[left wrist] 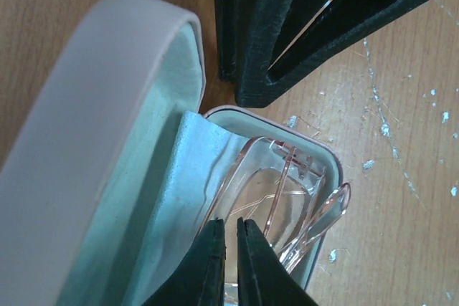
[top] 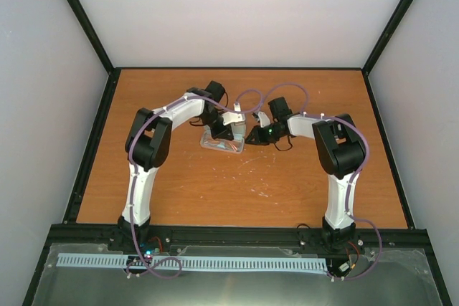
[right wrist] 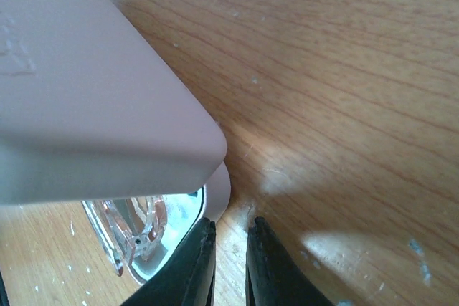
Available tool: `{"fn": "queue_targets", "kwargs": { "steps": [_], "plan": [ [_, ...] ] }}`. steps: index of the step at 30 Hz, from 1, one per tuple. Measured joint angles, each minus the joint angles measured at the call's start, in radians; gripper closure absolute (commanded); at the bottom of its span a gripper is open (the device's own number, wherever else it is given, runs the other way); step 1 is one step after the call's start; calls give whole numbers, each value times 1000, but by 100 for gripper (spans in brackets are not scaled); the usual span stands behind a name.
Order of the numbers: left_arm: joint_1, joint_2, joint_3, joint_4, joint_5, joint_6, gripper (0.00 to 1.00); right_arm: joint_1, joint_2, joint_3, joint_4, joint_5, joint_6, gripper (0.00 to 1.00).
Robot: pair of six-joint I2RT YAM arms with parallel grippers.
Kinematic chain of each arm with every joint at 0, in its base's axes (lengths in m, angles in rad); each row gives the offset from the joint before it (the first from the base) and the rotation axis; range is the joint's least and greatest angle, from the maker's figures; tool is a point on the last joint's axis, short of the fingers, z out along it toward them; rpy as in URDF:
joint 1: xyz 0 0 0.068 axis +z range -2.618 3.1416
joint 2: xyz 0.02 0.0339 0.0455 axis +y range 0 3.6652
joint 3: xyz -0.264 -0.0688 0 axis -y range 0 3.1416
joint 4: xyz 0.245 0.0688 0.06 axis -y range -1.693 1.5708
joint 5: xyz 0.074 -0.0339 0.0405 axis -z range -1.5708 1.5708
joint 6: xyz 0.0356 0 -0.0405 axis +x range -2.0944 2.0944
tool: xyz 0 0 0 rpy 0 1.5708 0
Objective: Organize the sunglasses
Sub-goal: Adjust the sunglasses in the sunglasses case, then adjust the sunglasses case at the center of the board.
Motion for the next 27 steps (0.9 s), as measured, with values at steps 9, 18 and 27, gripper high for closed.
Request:
{"fn": "queue_targets", "kwargs": {
  "steps": [9,18,27],
  "plan": [
    [-1,-60,-23,49,-33,-38,72,10,-26,-22,-4,32,3,84],
    [4,-207,-64,156,2,-65,99,7,-71,-23,-84,156,-3,92],
    [29,-460,-417,100,81,116,99,-114,-110,147,-237,280,-41,97]
  ]
}}
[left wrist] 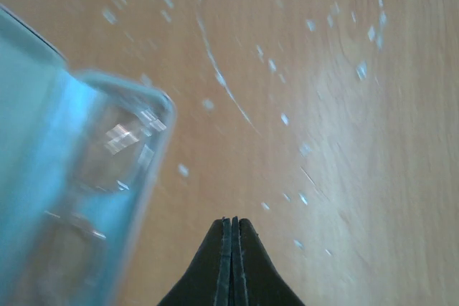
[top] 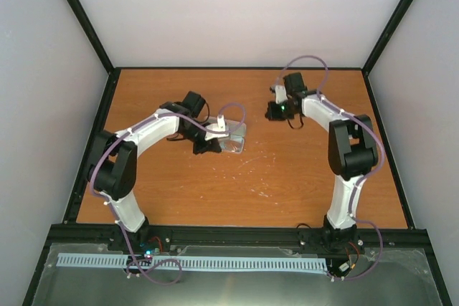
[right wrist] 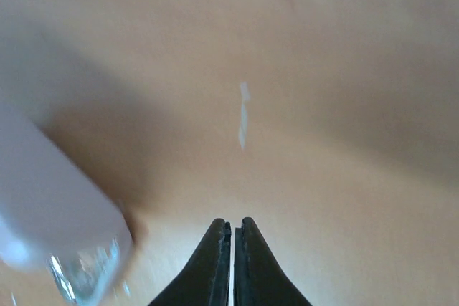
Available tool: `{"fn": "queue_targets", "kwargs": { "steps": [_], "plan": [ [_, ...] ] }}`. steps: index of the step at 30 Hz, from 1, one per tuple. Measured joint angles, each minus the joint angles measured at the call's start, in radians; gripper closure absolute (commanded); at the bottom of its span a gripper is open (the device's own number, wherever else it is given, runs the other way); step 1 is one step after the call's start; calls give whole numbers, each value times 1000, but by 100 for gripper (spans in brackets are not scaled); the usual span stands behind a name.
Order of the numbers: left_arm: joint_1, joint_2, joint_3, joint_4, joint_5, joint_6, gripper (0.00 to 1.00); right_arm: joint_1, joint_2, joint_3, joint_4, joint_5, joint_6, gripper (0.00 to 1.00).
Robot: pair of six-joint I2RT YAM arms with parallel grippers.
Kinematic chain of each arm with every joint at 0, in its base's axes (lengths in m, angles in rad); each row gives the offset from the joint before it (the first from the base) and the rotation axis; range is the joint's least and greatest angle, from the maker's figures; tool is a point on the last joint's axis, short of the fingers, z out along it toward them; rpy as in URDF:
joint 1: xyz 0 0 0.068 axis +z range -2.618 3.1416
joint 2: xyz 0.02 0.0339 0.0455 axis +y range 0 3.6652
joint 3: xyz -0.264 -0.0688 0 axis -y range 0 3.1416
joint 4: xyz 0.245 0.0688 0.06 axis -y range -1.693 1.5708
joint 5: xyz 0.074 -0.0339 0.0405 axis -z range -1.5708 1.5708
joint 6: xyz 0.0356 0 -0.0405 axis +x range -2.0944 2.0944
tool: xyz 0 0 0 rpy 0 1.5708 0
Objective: Organize the sunglasses
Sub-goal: Adjust the sunglasses case at the center of the board.
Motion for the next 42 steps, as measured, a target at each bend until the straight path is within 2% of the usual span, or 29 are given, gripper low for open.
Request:
{"fn": "queue_targets", "kwargs": {
  "steps": [4,10,20,31,38,42],
  "plan": [
    [5,32,-86,-51,-29,37,99,26,133,228,12,-39,-9,97],
    [9,127,-90,-51,-98,18,99,109,276,342,15,-116,-7,97],
    [18,202,-71,-1,-161,-47,99,164,321,343,-23,-200,-13,97],
    [52,222,-31,135,-247,-143,99,201,256,251,-55,-233,-13,96],
    [74,222,-35,186,-274,-163,99,216,194,233,-98,-206,-24,95],
    [78,222,-39,215,-277,-172,99,214,193,282,-134,-174,-35,94]
  ]
}}
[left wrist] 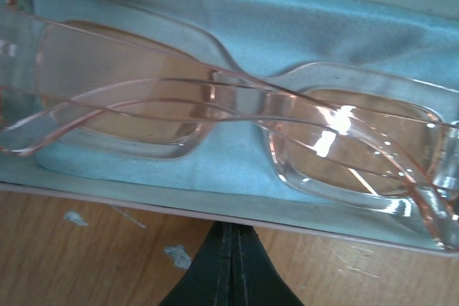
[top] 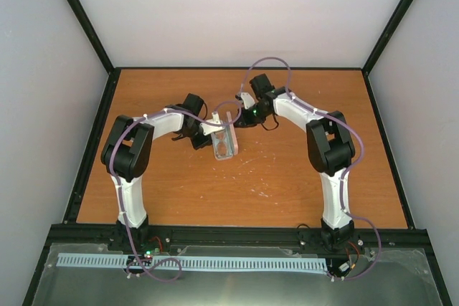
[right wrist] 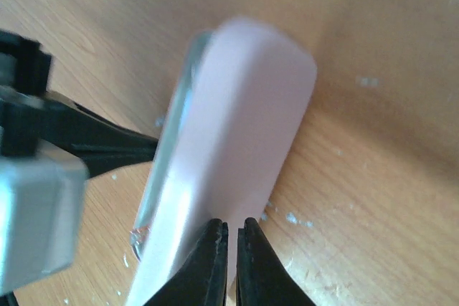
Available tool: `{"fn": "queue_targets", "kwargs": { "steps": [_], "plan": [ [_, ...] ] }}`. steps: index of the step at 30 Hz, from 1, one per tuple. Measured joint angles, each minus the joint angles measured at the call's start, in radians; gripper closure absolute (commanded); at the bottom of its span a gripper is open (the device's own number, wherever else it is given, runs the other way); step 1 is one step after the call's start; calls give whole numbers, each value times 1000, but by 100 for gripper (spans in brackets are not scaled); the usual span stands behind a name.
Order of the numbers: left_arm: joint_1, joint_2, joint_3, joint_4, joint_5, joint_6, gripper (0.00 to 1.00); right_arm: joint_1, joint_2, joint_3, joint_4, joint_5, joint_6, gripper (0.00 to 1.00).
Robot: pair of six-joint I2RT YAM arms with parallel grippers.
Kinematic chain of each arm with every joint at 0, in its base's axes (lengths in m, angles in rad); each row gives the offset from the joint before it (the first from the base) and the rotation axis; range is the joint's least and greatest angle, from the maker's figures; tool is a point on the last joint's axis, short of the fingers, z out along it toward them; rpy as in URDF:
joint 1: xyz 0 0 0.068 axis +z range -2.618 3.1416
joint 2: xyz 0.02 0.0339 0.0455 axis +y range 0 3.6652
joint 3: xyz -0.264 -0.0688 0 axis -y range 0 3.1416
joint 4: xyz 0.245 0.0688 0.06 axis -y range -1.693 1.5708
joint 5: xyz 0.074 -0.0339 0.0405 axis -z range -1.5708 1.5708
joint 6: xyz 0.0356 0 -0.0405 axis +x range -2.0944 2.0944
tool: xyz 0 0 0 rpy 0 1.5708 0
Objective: Organize the sunglasses
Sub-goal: Adjust the sunglasses case at the center of the board, then close the sunglasses case at the center of the board.
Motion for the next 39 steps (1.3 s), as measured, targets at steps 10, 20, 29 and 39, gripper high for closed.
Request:
{"fn": "queue_targets", "kwargs": {
  "steps": [10,20,29,39],
  "plan": [
    [5,1,-2,40,3,-23,99,-2,-2,69,8,-1,16,94],
    [7,8,-1,50,22,-29,99,-11,-83,-29,22,81,40,95],
    [8,11,-1,55,37,-30,99,-22,-87,-48,49,89,72,95],
    [8,16,5,56,43,-31,99,29,-68,-31,79,69,85,95]
  ]
}}
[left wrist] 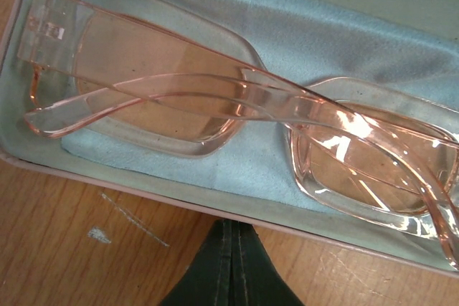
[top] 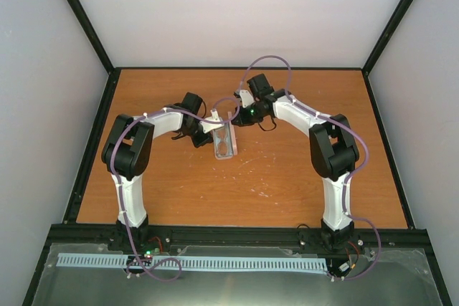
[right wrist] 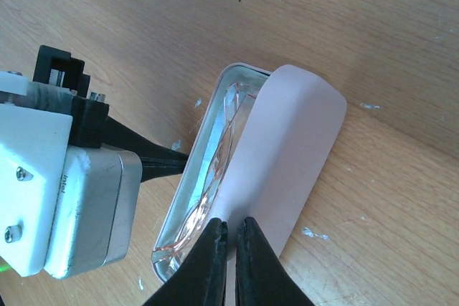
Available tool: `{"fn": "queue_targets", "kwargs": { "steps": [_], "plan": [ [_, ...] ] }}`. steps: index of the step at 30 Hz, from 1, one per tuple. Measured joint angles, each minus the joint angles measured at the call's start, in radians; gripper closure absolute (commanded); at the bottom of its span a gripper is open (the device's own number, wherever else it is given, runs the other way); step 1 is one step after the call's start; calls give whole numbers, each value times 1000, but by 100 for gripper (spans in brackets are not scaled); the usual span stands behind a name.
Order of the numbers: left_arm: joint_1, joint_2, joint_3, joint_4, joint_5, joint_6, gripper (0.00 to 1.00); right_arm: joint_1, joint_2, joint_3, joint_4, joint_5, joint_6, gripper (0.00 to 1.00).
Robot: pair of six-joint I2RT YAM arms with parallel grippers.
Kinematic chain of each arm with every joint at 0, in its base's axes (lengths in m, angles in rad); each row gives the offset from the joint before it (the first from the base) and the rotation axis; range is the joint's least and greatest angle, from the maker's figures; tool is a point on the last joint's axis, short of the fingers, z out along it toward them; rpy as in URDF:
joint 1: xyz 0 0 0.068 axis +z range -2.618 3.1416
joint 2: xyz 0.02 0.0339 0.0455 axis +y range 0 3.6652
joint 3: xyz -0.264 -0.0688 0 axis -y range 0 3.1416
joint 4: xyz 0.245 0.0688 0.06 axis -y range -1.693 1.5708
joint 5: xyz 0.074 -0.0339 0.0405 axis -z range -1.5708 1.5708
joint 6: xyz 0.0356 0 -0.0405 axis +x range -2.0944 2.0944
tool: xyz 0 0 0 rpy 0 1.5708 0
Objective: Organize the sunglasses
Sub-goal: Close the sunglasses case at the center of the board.
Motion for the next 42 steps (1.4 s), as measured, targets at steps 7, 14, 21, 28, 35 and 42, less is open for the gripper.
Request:
{"fn": "queue_targets", "kwargs": {
  "steps": [7,14,21,28,35,42],
  "plan": [
    [1,0,0,0,3,-3,99,2,0,-10,19,-6,3,95],
    [2,0,0,0,6,-10,99,13,1,-21,52,-23,14,95],
    [3,0,0,0,8,-11,99,43,18,-32,102,-45,21,95],
    [3,0,0,8,16,-17,99,63,58,-75,97,-65,25,95],
    [3,0,0,15,18,-18,99,67,80,-88,98,-94,26,96],
    [26,-9,-11,26,14,-18,99,59,43,-101,74,-37,27,94]
  ]
}}
